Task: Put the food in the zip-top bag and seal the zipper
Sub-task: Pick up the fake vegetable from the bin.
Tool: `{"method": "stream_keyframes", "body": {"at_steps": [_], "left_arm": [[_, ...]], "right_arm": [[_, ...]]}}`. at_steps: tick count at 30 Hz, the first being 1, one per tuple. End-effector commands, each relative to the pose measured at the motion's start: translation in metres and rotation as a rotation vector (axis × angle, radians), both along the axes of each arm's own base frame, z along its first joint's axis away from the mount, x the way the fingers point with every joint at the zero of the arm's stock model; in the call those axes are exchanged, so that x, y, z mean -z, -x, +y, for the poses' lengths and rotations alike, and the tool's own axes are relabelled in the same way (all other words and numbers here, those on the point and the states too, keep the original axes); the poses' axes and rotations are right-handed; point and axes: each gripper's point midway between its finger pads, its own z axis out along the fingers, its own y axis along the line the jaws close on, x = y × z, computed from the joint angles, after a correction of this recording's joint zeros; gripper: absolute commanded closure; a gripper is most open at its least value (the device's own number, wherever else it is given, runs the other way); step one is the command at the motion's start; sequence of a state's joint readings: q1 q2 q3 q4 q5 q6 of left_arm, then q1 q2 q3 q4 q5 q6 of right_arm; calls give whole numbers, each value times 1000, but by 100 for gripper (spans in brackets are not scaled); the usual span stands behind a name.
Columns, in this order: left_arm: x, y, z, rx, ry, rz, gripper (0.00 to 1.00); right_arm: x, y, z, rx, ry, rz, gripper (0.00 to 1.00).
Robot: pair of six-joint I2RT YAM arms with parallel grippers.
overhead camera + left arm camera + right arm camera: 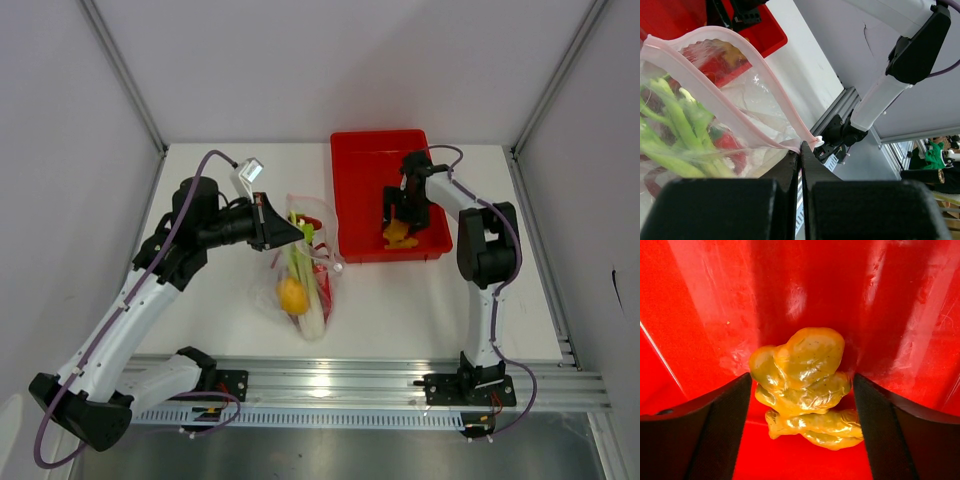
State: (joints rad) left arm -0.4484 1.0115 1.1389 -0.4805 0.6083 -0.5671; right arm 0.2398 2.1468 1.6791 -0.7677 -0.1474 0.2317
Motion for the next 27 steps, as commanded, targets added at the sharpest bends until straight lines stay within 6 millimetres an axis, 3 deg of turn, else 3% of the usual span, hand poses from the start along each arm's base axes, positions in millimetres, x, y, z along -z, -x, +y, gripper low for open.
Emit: {"method": "stream_keyframes", "body": {"at_steps": [1,2,3,4,6,7,12,19,27], "left_arm": [[-23,2,-1,21,53,-83,99],[-23,2,-1,22,53,-83,99],[-23,2,-1,22,55,-80,99],[-23,2,-1,22,55,-83,99],[-22,2,-1,22,53,-80,100],[-22,1,-2,22,53,-79,99],[-21,1,-1,19,49,-76,99],[-22,2,0,18,49,-77,99],[-21,0,-2,21,51,-66,100]], "right_arm": [[8,-3,3,-22,-16,14,20],[11,-2,4,-21,-19,23,23],[12,0,5,-22,-27,29,33],[13,-1,6,-24,-34,26,33],[12,-2,7,-22,-46,18,69],[10,-4,8,-20,-49,7,77],[-16,-19,9,-5,-76,-74,98],[-76,-40,2,26,-128,-218,100],[-141,-31,6,27,-196,-349,100]]}}
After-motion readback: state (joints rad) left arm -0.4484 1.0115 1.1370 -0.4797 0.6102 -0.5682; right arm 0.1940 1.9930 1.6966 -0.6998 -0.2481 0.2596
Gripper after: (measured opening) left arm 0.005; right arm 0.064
